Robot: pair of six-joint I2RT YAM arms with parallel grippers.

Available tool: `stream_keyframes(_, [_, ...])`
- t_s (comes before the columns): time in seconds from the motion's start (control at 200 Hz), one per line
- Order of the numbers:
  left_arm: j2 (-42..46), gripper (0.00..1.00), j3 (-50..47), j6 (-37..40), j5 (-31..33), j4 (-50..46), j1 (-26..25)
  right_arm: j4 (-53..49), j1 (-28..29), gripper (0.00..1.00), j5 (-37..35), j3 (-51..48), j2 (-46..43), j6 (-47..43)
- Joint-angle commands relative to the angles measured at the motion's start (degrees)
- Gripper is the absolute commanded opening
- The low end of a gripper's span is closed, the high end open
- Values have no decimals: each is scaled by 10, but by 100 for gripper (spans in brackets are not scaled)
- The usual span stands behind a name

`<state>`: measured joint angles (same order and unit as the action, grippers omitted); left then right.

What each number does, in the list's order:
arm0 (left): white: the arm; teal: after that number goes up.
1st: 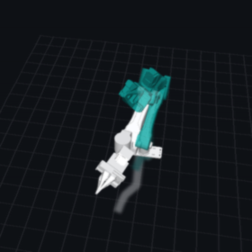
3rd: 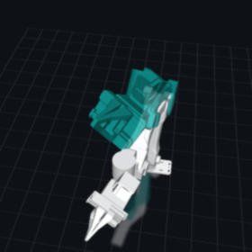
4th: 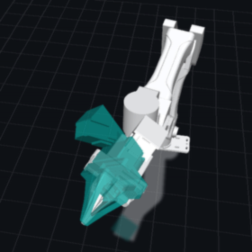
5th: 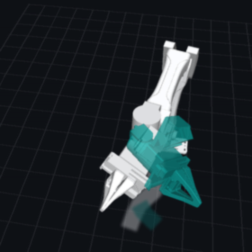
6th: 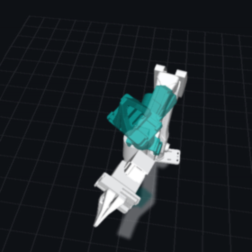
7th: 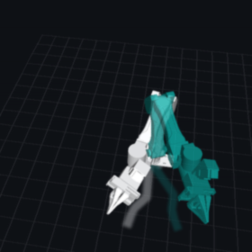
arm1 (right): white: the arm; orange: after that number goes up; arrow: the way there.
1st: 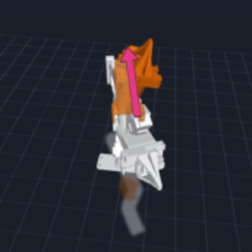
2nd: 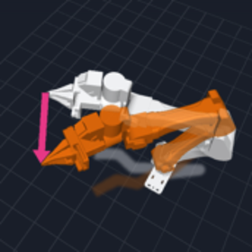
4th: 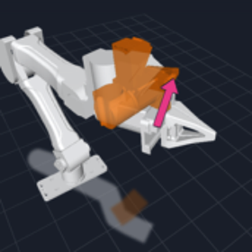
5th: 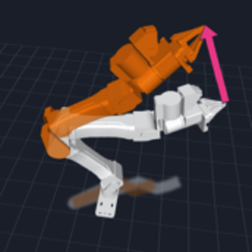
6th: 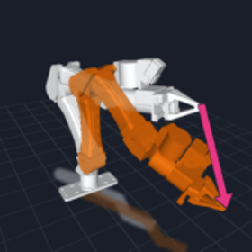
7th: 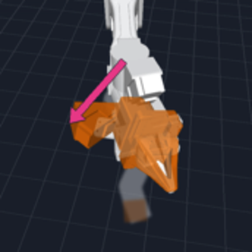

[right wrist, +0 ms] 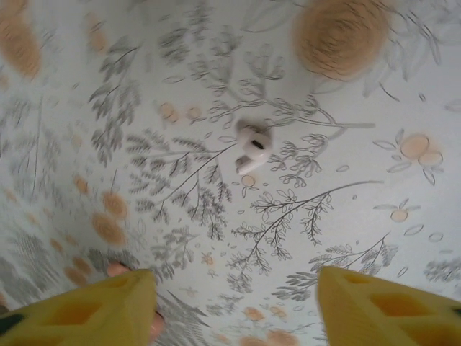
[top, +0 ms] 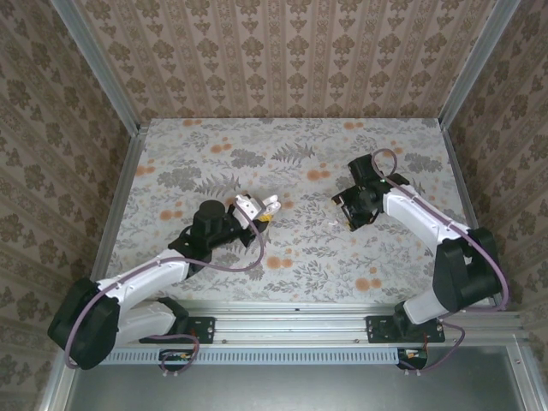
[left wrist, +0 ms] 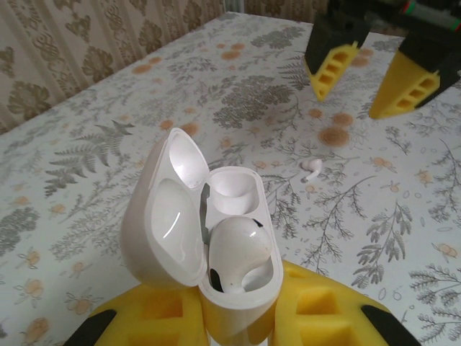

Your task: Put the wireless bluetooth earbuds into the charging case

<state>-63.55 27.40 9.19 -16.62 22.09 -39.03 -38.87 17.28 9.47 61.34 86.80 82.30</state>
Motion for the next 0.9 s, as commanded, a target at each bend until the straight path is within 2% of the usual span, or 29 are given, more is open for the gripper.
stream_keyframes(0.0, [16, 16, 3, 18, 20, -6, -2, -47, -2, 57, 8, 11, 36, 135])
stream_keyframes(0.21, [15, 15, 1, 16, 18, -4, -2, -107, 10, 55, -15, 70, 100, 181])
stream_keyframes(0.39, [11, 15, -1, 12, 15, -2, -2, -86, 11, 53, -17, 72, 128, 217])
stream_keyframes(0.895, [6, 15, 0, 21, 16, -3, 2, -54, 13, 50, -7, 100, 204, 237])
